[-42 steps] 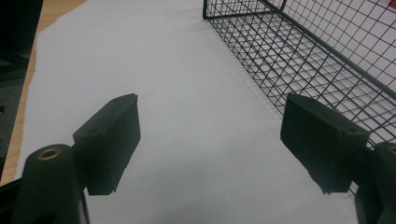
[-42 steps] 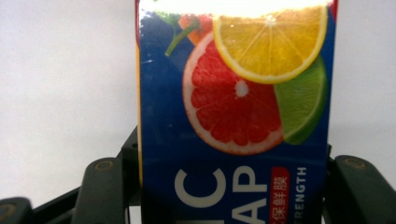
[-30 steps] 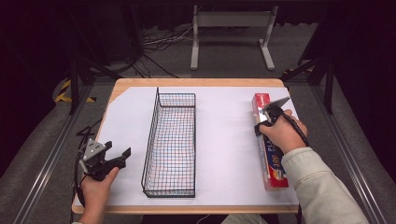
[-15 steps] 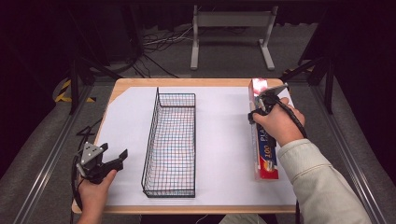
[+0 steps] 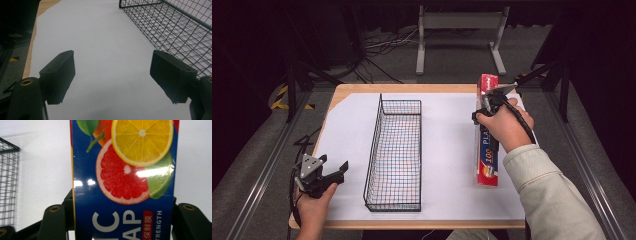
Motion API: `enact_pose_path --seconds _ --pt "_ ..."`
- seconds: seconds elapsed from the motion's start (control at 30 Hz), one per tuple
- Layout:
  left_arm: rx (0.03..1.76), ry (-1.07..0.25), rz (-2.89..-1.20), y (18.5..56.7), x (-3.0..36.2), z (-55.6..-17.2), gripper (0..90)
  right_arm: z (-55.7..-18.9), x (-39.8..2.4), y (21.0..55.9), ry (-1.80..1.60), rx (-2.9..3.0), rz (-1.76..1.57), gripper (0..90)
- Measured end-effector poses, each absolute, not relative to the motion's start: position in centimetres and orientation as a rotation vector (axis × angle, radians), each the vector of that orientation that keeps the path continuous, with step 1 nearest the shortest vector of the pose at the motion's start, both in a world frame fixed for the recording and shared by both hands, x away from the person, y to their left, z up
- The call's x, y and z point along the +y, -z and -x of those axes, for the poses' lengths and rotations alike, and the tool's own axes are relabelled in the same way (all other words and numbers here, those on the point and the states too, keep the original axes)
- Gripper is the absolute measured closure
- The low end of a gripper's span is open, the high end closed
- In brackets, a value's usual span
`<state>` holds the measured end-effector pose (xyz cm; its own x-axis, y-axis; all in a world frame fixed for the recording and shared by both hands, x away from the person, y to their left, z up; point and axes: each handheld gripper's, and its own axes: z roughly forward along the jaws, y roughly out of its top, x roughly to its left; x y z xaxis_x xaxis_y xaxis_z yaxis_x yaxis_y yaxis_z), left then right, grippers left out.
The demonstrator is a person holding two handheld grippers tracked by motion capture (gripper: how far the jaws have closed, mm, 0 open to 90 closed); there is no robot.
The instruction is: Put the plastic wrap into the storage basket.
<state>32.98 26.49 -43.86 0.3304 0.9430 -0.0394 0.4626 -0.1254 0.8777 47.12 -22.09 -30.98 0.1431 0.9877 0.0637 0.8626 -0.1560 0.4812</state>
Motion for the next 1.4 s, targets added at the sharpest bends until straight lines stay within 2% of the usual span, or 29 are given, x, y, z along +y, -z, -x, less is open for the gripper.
enact_pose_path --seconds 1.4 --pt "1.262 -0.744 -1.756 44.6 26.0 -33.2 20.7 -48.2 -10.3 26.1 -0.647 1.827 -2.105 40.0"
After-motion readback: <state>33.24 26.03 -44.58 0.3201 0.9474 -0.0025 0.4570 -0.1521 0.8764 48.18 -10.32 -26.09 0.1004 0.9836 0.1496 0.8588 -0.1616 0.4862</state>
